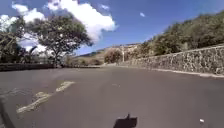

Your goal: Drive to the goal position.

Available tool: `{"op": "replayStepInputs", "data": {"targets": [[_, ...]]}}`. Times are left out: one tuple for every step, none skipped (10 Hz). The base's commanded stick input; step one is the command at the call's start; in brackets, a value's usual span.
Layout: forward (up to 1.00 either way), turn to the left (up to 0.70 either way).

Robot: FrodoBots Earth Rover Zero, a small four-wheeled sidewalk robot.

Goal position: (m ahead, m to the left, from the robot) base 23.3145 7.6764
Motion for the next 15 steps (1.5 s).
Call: {"op": "replayStepInputs", "data": {"targets": [[0.50,0.00],[0.50,0.00],[0.50,0.00],[0.50,0.00],[0.50,0.00],[0.50,0.00],[0.50,0.00],[0.50,0.00],[0.50,0.00],[0.50,0.00],[0.50,0.00],[0.50,0.00],[0.50,0.00],[0.50,0.00],[0.50,0.00]]}}
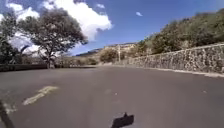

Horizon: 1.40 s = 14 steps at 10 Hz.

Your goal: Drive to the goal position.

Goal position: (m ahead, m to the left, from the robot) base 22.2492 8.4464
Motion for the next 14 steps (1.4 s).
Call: {"op": "replayStepInputs", "data": {"targets": [[0.50,0.00],[0.50,0.00],[0.50,0.00],[0.50,0.00],[0.50,0.00],[0.50,0.00],[0.50,0.00],[0.50,0.00],[0.50,0.00],[0.50,0.00],[0.50,0.00],[0.50,0.00],[0.50,0.00],[0.50,0.00]]}}
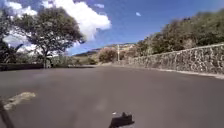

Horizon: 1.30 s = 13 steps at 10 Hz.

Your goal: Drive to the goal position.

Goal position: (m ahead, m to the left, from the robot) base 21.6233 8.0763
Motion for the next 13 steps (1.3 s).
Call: {"op": "replayStepInputs", "data": {"targets": [[0.50,0.00],[0.50,0.00],[0.50,0.00],[0.50,0.00],[0.50,0.00],[0.50,0.00],[0.50,0.00],[0.50,0.00],[0.50,0.00],[0.50,0.00],[0.50,0.00],[0.50,0.00],[0.50,0.00]]}}
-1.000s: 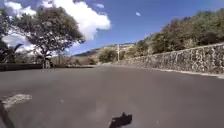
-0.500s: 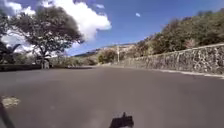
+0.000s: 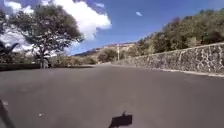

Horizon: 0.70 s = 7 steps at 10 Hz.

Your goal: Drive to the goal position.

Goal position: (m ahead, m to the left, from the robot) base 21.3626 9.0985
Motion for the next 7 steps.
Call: {"op": "replayStepInputs", "data": {"targets": [[0.50,0.00],[0.50,0.00],[0.50,0.00],[0.50,0.00],[0.50,0.00],[0.50,0.00],[0.50,0.00]]}}
